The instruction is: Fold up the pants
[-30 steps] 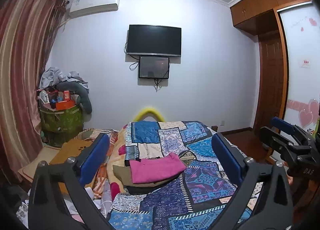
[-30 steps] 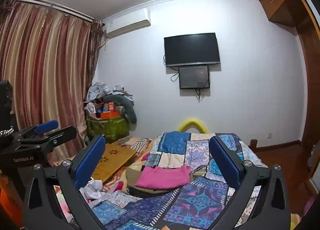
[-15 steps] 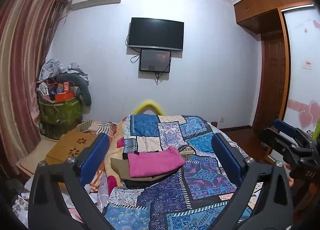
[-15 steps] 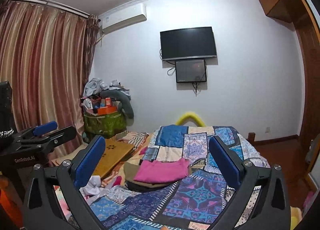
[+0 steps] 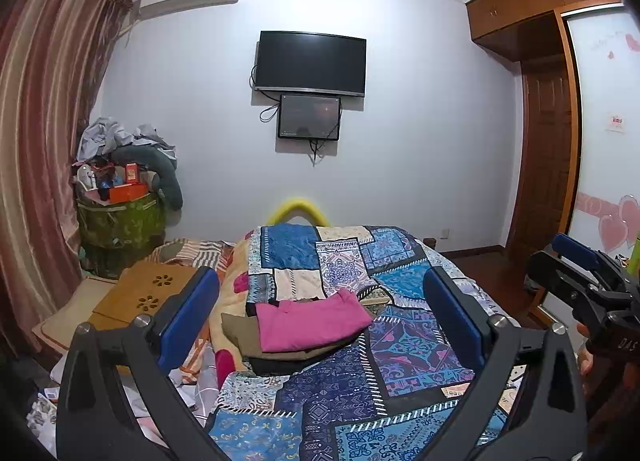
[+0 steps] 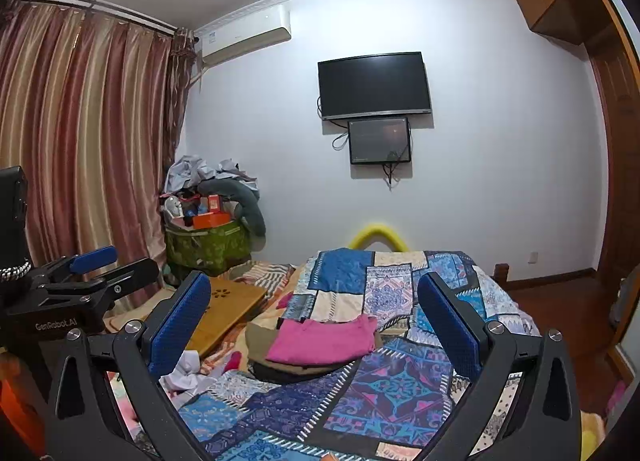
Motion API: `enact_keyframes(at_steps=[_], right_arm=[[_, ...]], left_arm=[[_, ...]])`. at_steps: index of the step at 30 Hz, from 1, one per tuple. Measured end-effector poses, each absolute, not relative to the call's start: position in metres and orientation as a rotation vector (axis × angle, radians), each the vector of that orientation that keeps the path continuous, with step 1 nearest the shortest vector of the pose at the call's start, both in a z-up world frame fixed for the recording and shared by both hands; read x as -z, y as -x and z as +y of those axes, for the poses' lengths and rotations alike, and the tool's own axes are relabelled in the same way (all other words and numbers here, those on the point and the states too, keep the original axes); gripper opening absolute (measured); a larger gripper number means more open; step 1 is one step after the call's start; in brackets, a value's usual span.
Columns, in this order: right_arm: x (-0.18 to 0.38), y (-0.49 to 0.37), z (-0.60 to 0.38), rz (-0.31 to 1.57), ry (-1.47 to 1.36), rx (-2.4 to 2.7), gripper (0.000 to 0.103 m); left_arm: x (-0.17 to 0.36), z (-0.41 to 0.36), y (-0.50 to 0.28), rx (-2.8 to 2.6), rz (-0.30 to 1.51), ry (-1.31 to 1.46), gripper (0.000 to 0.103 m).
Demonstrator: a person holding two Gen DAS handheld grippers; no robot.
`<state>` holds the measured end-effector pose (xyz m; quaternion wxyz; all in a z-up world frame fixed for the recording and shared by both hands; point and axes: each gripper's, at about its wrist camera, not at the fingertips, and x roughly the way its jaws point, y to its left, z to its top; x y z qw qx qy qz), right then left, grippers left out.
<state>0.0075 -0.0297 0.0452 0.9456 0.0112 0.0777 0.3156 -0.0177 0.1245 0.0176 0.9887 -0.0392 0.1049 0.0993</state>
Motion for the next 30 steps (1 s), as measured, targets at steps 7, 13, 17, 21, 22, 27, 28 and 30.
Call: enact_keyframes(at_steps=[7,13,17,21,22,27,28,30], right_arm=[[-0.0437,-0.0071,-0.0324,0.166,-0.025,-0.635,0.103],[-0.0442,-0.0074,-0.0332,0.166,-0.024,-0.632,0.103],[-0.0449,-0.0079,-0.0341,0.170,-0.026,-0.630,0.103],[-0.0445,-0.0077,-0.0354,0.170,-0.028,-0.627,0.103],[-0.0445,-0.0079,-0.0355,0.170,-0.027,-0.626,0.103],[-0.0440,-0.0097,-0.0352,0.177,-0.031,-0.626,0.103],[-0.0445,-0.0097,-0.0351,0.177,-0.031,-0.626,0.103],[-0.0442,-0.0098,-0.0348,0.177,-0.030,-0.626,0.103]], left_arm=[[-0.0164,0.1246,0.0165,-0.198,0.215,0.081,0.103],[-0.0159,0.1253,0.0160,-0.197,0.215,0.083,0.103],[-0.0150,0.1287,0.0146,-0.193,0.220,0.096,0.103],[-0.0139,0.1301,0.0141,-0.194,0.222,0.094,0.103],[-0.0130,0.1299,0.0141,-0.193,0.222,0.093,0.103],[-0.0121,0.1293,0.0136,-0.189,0.223,0.089,0.103],[-0.0126,0.1294,0.0133,-0.188,0.223,0.089,0.103],[-0.0128,0.1289,0.0130,-0.187,0.224,0.091,0.103]])
